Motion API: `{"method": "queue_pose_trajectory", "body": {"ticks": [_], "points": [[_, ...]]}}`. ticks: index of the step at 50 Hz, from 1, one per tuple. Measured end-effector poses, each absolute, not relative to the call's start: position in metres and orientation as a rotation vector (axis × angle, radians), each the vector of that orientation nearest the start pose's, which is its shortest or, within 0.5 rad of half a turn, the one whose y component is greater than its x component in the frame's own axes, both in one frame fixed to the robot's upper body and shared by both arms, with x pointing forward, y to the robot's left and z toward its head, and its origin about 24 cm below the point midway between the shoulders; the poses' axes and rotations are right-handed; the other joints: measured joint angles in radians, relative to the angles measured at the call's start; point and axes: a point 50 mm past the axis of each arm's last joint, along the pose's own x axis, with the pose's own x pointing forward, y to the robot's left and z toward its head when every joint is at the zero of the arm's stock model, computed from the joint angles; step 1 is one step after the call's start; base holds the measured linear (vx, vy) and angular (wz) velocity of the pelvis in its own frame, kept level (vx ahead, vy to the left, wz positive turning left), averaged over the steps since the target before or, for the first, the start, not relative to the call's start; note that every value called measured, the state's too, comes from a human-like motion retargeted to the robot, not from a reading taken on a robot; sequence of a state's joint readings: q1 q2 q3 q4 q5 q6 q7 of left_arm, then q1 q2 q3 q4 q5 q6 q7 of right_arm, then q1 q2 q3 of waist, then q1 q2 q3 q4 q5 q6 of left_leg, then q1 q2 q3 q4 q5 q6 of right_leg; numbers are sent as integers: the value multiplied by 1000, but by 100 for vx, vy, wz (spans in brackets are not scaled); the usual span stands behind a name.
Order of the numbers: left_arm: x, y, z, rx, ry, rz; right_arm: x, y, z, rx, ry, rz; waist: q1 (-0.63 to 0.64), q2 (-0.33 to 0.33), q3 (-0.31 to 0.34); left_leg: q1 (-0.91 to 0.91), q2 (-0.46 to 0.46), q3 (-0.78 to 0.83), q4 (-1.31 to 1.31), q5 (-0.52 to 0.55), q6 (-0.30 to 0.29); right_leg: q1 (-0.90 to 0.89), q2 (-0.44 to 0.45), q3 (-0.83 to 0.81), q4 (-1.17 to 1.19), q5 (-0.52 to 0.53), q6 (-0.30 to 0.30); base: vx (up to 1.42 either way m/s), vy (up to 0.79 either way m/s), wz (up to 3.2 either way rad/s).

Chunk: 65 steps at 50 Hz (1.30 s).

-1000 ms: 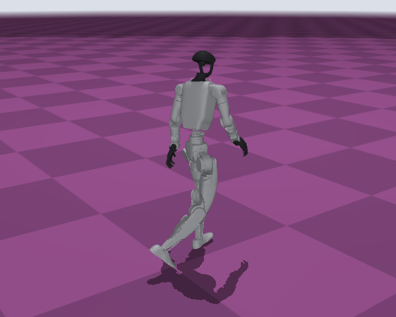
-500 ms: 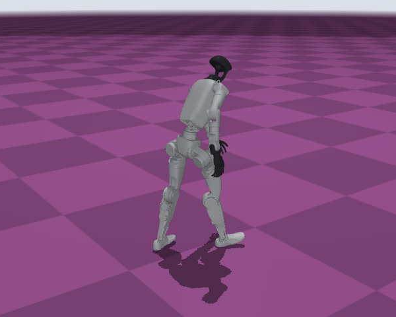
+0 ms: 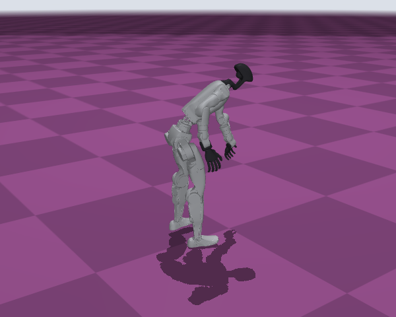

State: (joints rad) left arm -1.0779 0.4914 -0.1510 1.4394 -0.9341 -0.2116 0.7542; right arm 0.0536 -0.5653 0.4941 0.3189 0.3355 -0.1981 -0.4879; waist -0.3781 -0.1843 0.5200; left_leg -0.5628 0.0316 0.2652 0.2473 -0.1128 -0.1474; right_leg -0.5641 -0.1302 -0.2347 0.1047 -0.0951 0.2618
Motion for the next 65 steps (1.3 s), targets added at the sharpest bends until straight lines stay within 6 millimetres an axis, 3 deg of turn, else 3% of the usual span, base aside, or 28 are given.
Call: {"method": "queue_pose_trajectory", "body": {"ticks": [6,12,15,18,20,23,25,27,30,32,37,38,40,43,47,50,55,57,59,65], "points": [[360,296,89,-380,160,1034,190,-226,-56,-357,394,-208,93,-18,0,23,48,-80,-118,66,-41,86,58,165,11,-29,0,31,19,-175],[346,280,50,-432,159,865,177,-228,-76,-339,513,-187,235,-64,0,121,69,-476,-190,-17,-101,251,145,387,-47,-26,-13,28,27,-233],[333,264,27,-520,171,764,181,-232,-70,-381,498,-137,275,-66,0,207,48,-515,-212,42,-102,354,123,547,-169,13,-80,21,62,-242],[318,248,11,-622,157,661,200,-230,-58,-389,444,-119,276,-79,0,275,73,-411,-173,33,-86,405,134,636,-187,9,-76,13,39,-197],[308,236,2,-678,158,588,213,-226,-47,-371,388,-135,269,-93,0,303,75,-338,-133,0,-59,426,113,582,-188,4,-64,5,37,-167],[293,223,-9,-745,176,493,233,-213,-32,-301,295,-189,292,-99,0,340,85,-234,-97,-28,-44,439,40,212,-139,-28,-56,-2,34,-184],[285,213,-15,-756,213,386,242,-210,-12,-276,204,-196,339,-63,0,351,109,-152,-91,-40,-39,421,-10,-45,-75,-55,-82,-7,31,-224],[275,215,-24,-821,232,369,260,-195,1,-245,137,-183,388,-43,-5,375,131,-67,-105,-44,-46,415,-43,-176,-30,-63,-98,-12,26,-230],[253,232,-44,-942,272,417,283,-176,36,-262,-15,-92,455,2,-10,399,157,52,-125,-42,-49,387,-61,-167,9,-51,-127,-15,20,-214],[223,262,-63,-748,390,389,292,-160,70,-328,-159,29,469,30,-13,409,174,119,-129,-42,-49,376,-67,-116,11,-40,-140,-15,14,-182],[125,351,-92,-539,610,787,296,-144,172,-501,-606,109,496,74,-16,422,189,256,-149,-49,-63,377,-146,-162,-8,-25,-111,-17,6,-136],[107,367,-91,-488,645,868,292,-147,195,-530,-716,83,511,83,-13,416,189,280,-158,-45,-71,373,-166,-189,-17,-20,-99,-16,0,-107],[46,400,-85,-324,773,1027,277,-140,230,-540,-907,54,494,99,-21,381,243,315,-51,-94,-101,393,-187,-236,-23,-28,-95,-14,-3,-97],[-19,433,-62,-209,853,1319,254,-148,280,-627,-1183,-54,525,111,-17,376,243,382,-72,-81,-103,378,-229,-235,-50,-25,-63,-16,-8,-107],[-92,455,-24,-109,897,1698,227,-154,324,-743,-1461,-206,575,112,-13,403,220,486,-165,-36,-104,353,-279,-306,-99,-14,-21,-14,-15,-126],[-131,461,4,-34,908,1889,208,-158,345,-841,-1628,-310,614,115,-12,404,233,572,-171,-27,-108,336,-296,-462,-142,-20,0,-13,-24,-133],[-164,465,35,56,886,2080,182,-163,363,-998,-1837,-428,641,119,-8,388,252,686,-183,15,-114,269,-271,-620,-192,-38,0,-12,-30,-108],[-156,466,29,13,888,2041,160,-160,367,-1179,-1825,-266,642,132,-1,353,237,718,-194,25,-82,206,-283,-621,-192,-20,0,2,-29,-63],[-170,464,40,110,924,2108,165,-166,360,-1125,-1882,-409,602,135,-3,385,257,740,-192,33,-112,207,-264,-594,-192,16,0,-5,-38,-64],[-189,446,29,156,969,2128,173,-174,325,-1128,-1779,-345,434,88,0,400,248,732,-224,34,-103,121,-244,-440,-192,183,0,12,-36,-61]]}}
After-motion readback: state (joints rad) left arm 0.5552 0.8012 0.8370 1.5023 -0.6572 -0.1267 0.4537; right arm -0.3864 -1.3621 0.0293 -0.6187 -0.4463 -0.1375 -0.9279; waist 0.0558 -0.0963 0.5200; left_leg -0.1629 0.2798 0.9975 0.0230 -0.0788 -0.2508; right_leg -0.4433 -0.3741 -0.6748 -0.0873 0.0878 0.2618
